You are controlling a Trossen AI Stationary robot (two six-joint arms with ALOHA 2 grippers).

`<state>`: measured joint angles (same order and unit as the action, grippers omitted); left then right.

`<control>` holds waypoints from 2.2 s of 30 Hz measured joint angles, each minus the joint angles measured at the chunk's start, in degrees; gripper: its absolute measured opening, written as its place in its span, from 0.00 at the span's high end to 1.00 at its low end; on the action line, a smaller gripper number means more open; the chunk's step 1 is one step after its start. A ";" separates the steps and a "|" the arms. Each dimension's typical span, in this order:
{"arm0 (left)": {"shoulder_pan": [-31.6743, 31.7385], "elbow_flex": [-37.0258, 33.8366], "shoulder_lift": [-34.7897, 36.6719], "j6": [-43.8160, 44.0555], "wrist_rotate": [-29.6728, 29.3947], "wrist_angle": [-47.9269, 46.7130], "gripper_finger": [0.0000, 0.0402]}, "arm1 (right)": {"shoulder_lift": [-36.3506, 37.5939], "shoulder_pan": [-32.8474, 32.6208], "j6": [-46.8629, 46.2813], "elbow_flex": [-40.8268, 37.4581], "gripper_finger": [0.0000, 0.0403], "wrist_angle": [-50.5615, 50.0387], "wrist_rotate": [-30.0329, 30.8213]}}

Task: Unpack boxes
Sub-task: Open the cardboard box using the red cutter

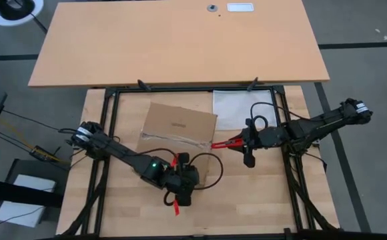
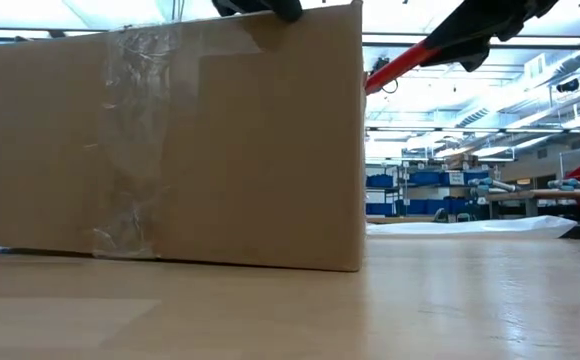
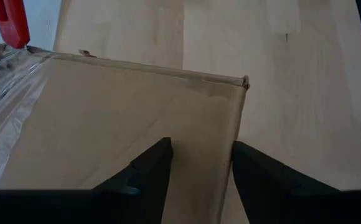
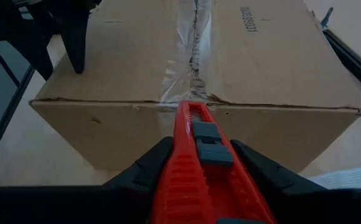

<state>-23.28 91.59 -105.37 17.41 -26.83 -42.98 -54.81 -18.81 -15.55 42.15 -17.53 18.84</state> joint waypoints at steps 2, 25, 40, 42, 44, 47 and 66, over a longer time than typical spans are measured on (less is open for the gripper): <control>0.47 0.00 0.01 0.02 0.02 0.17 0.57 | -0.09 0.00 0.02 0.00 0.65 0.10 0.10; 1.74 0.39 -0.08 -3.67 -0.63 1.09 0.57 | 6.42 3.08 -3.85 -0.07 0.66 -3.96 7.12; 1.76 9.22 -0.03 -9.95 -4.60 -8.36 0.57 | 7.10 3.07 -6.87 -0.04 0.66 -6.28 6.96; 1.85 10.59 -0.03 -10.87 -6.88 -10.50 0.57 | 7.10 3.10 -6.88 0.00 0.65 -6.26 7.28; 1.94 11.71 -0.03 -11.07 -9.37 -12.01 0.57 | 7.10 3.13 -6.88 0.00 0.65 -6.28 7.43; 2.02 13.43 -0.01 -11.19 -12.29 -13.88 0.57 | 7.10 3.13 -6.88 0.00 0.66 -6.33 7.55; 3.37 13.75 3.28 -3.93 -10.43 -21.05 0.62 | 7.11 3.21 -6.84 0.01 0.65 -5.92 7.21</control>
<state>-19.91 105.34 -102.10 13.48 -37.26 -64.03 -47.69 -15.59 -22.39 42.17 -23.45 26.05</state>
